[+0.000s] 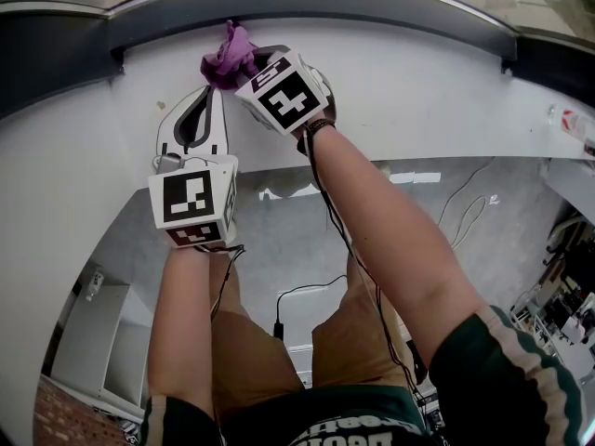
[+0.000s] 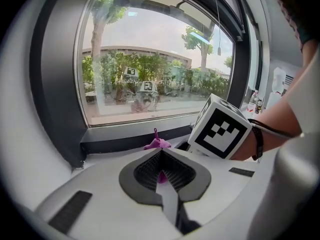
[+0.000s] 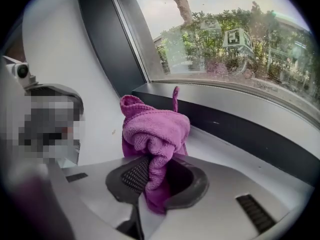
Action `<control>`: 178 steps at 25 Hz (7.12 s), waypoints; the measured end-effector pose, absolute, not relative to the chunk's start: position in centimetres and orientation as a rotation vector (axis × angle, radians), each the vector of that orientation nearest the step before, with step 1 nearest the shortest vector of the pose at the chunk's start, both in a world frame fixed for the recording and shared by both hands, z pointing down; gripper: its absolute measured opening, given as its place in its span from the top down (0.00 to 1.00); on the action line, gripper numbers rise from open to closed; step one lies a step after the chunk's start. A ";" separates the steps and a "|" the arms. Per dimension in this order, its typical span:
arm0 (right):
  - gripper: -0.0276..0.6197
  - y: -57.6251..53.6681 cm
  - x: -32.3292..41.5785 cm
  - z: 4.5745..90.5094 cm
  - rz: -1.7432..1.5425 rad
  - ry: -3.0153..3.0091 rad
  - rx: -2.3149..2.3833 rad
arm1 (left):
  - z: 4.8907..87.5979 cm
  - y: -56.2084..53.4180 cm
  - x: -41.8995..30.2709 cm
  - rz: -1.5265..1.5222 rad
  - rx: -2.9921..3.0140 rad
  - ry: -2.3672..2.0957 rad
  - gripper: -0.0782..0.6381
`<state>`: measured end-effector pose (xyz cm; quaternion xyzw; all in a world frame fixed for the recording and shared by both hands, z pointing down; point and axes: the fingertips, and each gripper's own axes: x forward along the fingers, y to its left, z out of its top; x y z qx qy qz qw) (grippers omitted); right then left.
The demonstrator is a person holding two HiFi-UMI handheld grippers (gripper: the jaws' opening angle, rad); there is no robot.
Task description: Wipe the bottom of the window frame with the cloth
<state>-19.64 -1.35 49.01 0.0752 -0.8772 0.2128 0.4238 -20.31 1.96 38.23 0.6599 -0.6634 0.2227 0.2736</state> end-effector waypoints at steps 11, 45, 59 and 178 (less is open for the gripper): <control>0.83 -3.0 -16.4 49.0 0.531 -2.197 0.217 | 38.7 0.1 -17.4 0.597 1.801 -1.748 0.88; 0.83 -9.5 -2.3 49.0 0.497 -2.200 0.310 | 40.3 -5.8 -4.2 0.670 1.913 -1.653 0.88; 0.83 -12.3 5.0 49.0 0.502 -2.201 0.373 | 40.8 -8.4 2.6 0.685 1.993 -1.587 0.88; 0.84 -15.0 36.1 49.4 0.545 -1.980 0.972 | 42.0 -10.4 21.8 0.647 2.234 -1.352 0.88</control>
